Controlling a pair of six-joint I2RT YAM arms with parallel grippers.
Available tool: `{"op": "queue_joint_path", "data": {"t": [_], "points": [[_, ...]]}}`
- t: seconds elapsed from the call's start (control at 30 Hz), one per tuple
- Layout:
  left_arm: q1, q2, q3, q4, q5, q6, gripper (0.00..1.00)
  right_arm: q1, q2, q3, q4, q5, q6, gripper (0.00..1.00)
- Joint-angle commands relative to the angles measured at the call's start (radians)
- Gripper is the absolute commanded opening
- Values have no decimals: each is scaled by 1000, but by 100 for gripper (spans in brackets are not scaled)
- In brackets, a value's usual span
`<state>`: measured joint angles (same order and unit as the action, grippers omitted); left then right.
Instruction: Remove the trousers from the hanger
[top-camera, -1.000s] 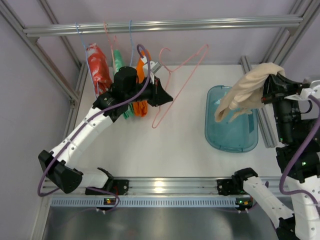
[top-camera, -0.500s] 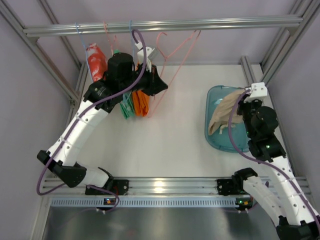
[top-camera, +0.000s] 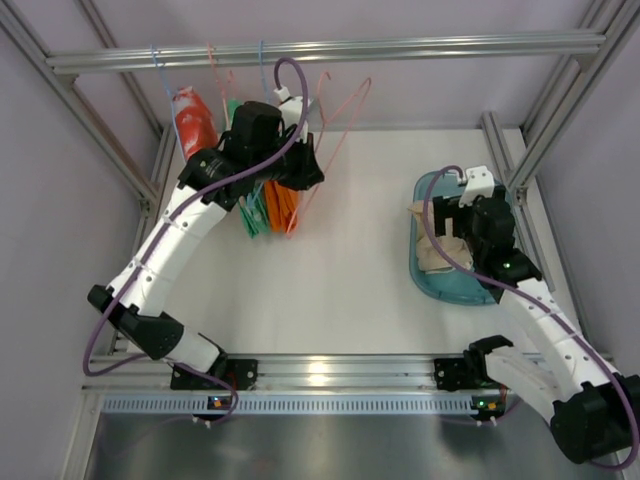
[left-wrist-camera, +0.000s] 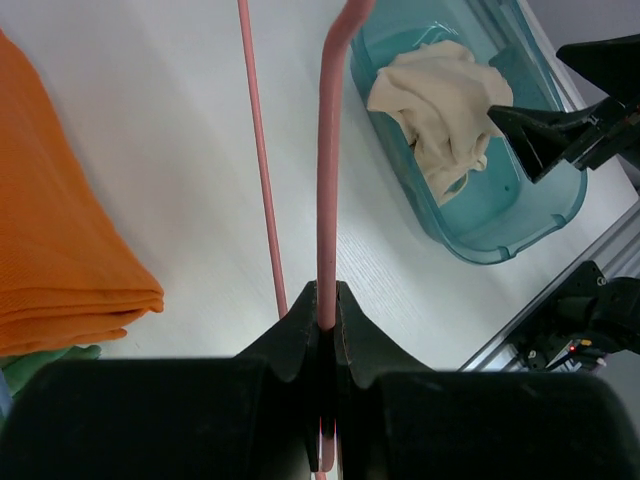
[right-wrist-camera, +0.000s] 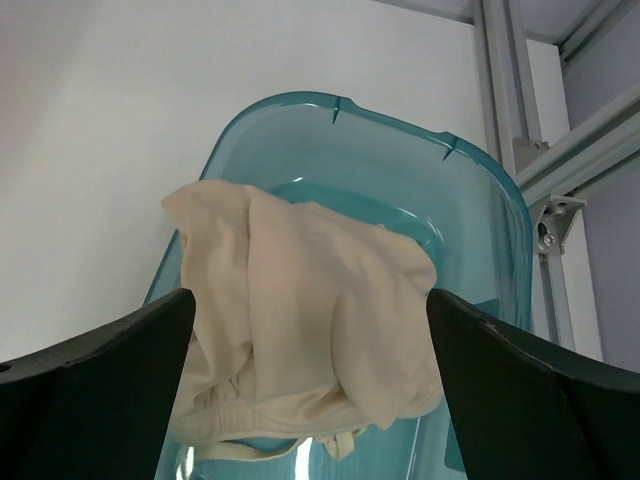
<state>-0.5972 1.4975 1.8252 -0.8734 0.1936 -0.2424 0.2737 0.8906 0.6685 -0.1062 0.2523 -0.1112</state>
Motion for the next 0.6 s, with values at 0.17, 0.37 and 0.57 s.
{"op": "queue_joint_path", "data": {"t": [0.17,0.37,0.57], "points": [[-4,56,150,11,-111,-77,0,-19,-82,143,-15,-281,51,100],[-4,96,192,14,-132,-142,0,-19,-81,226,-23,-455,143,99],[-3,121,249,24,-172,-230,0,8,-58,264,144,-686,376,92]]}}
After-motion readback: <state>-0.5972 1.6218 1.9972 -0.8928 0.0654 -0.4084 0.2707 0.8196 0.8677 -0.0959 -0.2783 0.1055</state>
